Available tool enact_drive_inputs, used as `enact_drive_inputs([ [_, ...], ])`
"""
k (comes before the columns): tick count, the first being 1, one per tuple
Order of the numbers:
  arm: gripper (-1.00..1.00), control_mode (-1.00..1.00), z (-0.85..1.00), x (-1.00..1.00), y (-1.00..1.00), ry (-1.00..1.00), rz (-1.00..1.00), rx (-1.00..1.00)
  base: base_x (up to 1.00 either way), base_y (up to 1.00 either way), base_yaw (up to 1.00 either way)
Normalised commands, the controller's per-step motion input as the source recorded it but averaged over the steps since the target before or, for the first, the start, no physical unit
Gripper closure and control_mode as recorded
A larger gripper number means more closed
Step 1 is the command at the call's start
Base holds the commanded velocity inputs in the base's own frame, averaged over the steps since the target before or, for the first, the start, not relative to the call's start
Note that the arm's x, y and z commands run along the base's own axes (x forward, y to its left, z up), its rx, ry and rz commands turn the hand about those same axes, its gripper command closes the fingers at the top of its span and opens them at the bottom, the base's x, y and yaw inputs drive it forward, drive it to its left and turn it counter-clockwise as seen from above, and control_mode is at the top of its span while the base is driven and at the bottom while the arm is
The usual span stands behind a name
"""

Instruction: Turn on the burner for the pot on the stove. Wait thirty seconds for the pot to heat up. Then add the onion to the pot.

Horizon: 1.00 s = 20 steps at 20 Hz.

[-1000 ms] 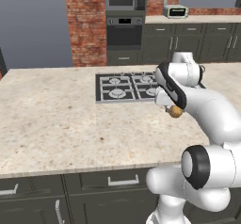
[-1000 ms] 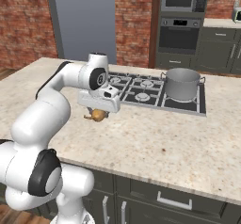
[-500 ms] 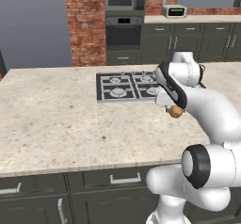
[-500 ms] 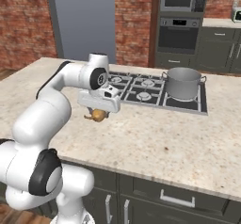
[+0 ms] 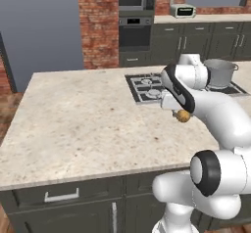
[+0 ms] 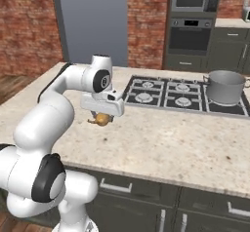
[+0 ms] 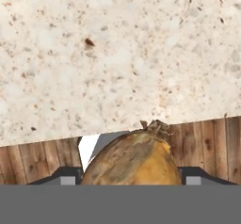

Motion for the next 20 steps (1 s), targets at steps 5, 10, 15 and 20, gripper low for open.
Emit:
enact_drive_inputs([
  [5, 1.0, 1.0, 0.0, 0.0, 0.0, 0.0, 0.0, 0.0, -0.39, 1.0, -0.11],
  [10, 1.0, 1.0, 0.0, 0.0, 0.0, 0.0, 0.0, 0.0, -0.44, 1.0, -0.01],
  [15, 1.0, 1.0, 0.0, 0.0, 0.0, 0.0, 0.0, 0.0, -0.11, 1.0, -0.03],
  [20, 1.0, 1.0, 0.0, 0.0, 0.0, 0.0, 0.0, 0.0, 0.0, 1.0, -0.09],
])
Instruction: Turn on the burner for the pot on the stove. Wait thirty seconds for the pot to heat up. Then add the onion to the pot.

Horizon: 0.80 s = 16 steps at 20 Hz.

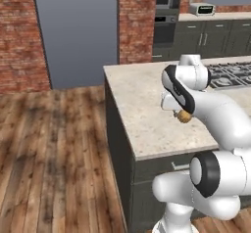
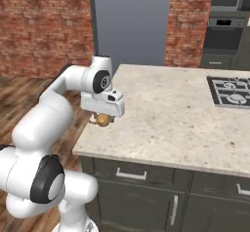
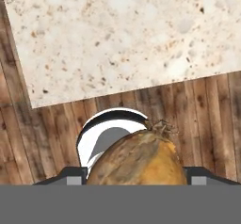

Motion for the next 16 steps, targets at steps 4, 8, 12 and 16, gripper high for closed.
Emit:
enact_drive_inputs([
  [4, 1.0, 1.0, 0.0, 0.0, 0.0, 0.0, 0.0, 0.0, 0.0, 1.0, -0.09],
  [8, 1.0, 1.0, 0.0, 0.0, 0.0, 0.0, 0.0, 0.0, 0.0, 1.0, -0.07],
  [12, 1.0, 1.0, 0.0, 0.0, 0.0, 0.0, 0.0, 0.0, 0.04, 1.0, -0.05],
  [16, 1.0, 1.0, 0.0, 0.0, 0.0, 0.0, 0.0, 0.0, 0.46, 1.0, -0.06],
])
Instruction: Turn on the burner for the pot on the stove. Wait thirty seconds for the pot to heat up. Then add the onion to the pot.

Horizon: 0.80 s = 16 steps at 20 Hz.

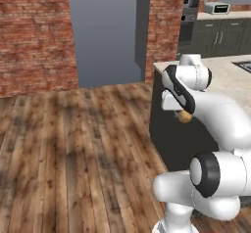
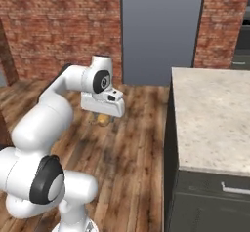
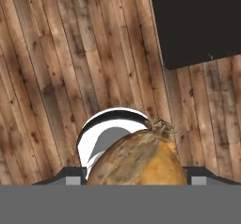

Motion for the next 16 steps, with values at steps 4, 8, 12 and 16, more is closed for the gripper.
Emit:
enact_drive_inputs([
  [4, 1.0, 1.0, 0.0, 0.0, 0.0, 0.0, 0.0, 0.0, 1.0, 0.98, -0.03],
  [8, 1.0, 1.0, 0.0, 0.0, 0.0, 0.0, 0.0, 0.0, 1.0, 0.55, 0.0],
  [12, 1.0, 1.0, 0.0, 0.0, 0.0, 0.0, 0.0, 0.0, 1.0, 0.35, -0.05],
  [16, 1.0, 1.0, 0.0, 0.0, 0.0, 0.0, 0.0, 0.0, 1.0, 0.31, -0.13],
])
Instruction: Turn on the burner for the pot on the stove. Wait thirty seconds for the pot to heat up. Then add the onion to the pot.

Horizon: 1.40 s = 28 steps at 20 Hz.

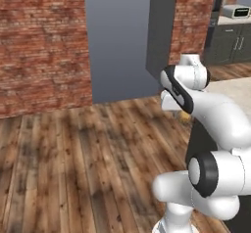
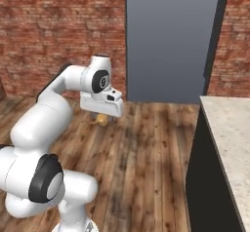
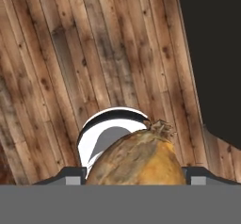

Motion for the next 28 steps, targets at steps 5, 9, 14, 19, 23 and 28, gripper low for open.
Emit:
enact_drive_inputs([
  [5, 1.0, 1.0, 0.0, 0.0, 0.0, 0.0, 0.0, 0.0, 1.0, 0.28, -0.08],
  [9, 1.0, 1.0, 0.0, 0.0, 0.0, 0.0, 0.0, 0.0, 1.0, 0.32, -0.11],
  [14, 1.0, 1.0, 0.0, 0.0, 0.0, 0.0, 0.0, 0.0, 1.0, 0.37, -0.15],
  [19, 1.0, 1.0, 0.0, 0.0, 0.0, 0.0, 0.0, 0.0, 1.0, 0.38, -0.25],
  [23, 1.0, 1.0, 0.0, 0.0, 0.0, 0.0, 0.0, 0.0, 0.99, 0.35, -0.36],
  [28, 1.0, 1.0, 0.0, 0.0, 0.0, 0.0, 0.0, 0.0, 0.92, 0.32, -0.48],
])
